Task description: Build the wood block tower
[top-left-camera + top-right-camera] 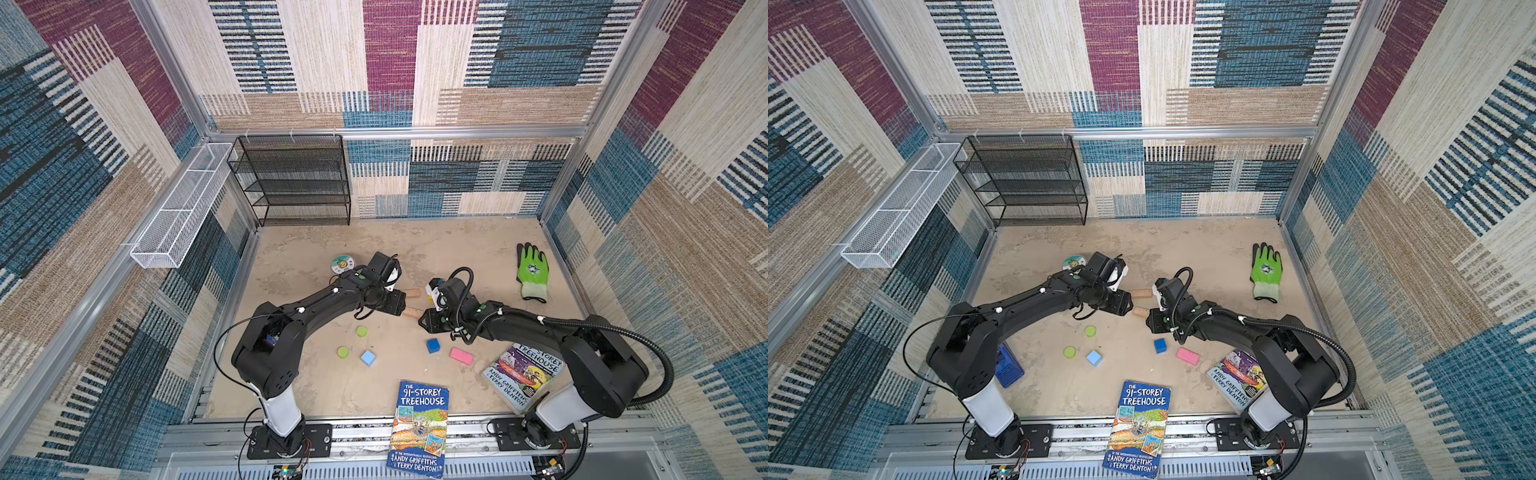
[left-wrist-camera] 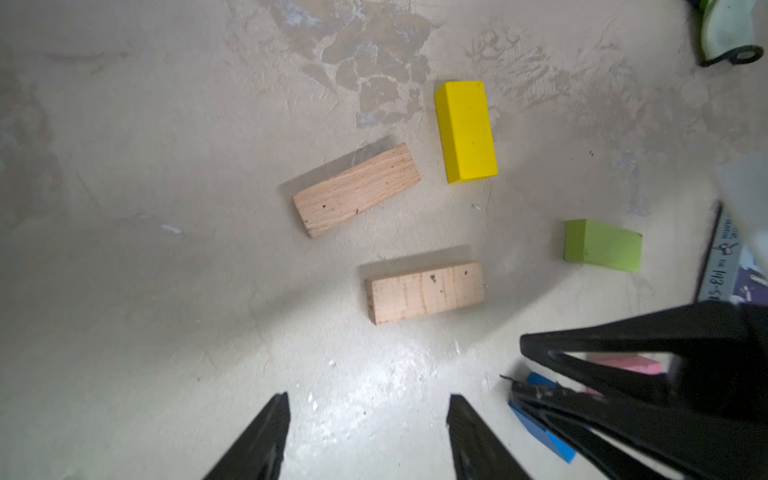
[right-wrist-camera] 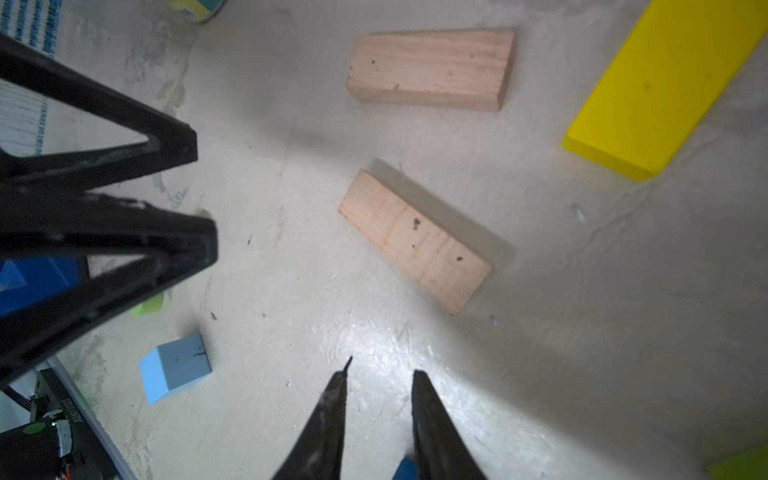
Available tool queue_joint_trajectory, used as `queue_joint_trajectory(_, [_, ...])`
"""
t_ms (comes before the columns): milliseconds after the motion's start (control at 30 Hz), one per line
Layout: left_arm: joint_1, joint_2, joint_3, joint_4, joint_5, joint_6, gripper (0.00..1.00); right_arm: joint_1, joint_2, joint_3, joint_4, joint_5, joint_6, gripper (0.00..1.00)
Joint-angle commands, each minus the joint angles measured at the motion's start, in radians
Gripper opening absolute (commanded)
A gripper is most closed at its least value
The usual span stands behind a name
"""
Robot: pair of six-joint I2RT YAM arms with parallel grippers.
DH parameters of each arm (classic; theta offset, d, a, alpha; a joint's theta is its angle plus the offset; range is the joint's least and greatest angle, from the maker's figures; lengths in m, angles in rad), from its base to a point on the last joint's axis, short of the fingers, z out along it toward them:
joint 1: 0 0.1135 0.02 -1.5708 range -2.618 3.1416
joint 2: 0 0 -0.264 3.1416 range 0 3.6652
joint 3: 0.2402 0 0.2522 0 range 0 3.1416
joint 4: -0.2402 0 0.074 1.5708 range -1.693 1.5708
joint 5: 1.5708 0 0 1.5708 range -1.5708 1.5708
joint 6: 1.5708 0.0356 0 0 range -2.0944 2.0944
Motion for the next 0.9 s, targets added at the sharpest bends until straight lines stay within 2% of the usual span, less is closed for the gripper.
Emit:
queue_joint_trajectory(0, [-0.007, 0.041, 0.039, -0.049, -0.037, 0.038, 0.61, -0.012, 0.000, -0.014, 0.042, 0.026, 0.009, 0.32])
queue_joint_trajectory(167, [-0.015, 0.100, 0.082, -0.066, -0.058, 0.039, 0.60, -0.050, 0.009, -0.037, 0.086, 0.008, 0.009, 0.43])
queue_joint_trajectory(267, [-0.019, 0.123, 0.098, -0.067, -0.059, 0.036, 0.59, -0.079, 0.025, -0.033, 0.109, -0.032, 0.005, 0.45])
queue_joint_trajectory(367, [-0.023, 0.139, 0.110, -0.070, -0.063, 0.033, 0.58, -0.084, 0.050, -0.019, 0.122, -0.053, -0.001, 0.43])
queue_joint_trajectory(467, [-0.026, 0.154, 0.120, -0.071, -0.066, 0.033, 0.58, -0.085, 0.086, -0.008, 0.141, -0.079, -0.004, 0.37])
queue_joint_trajectory(867, [-0.027, 0.218, 0.165, -0.090, -0.070, 0.027, 0.52, -0.087, 0.154, 0.012, 0.173, -0.097, 0.006, 0.30])
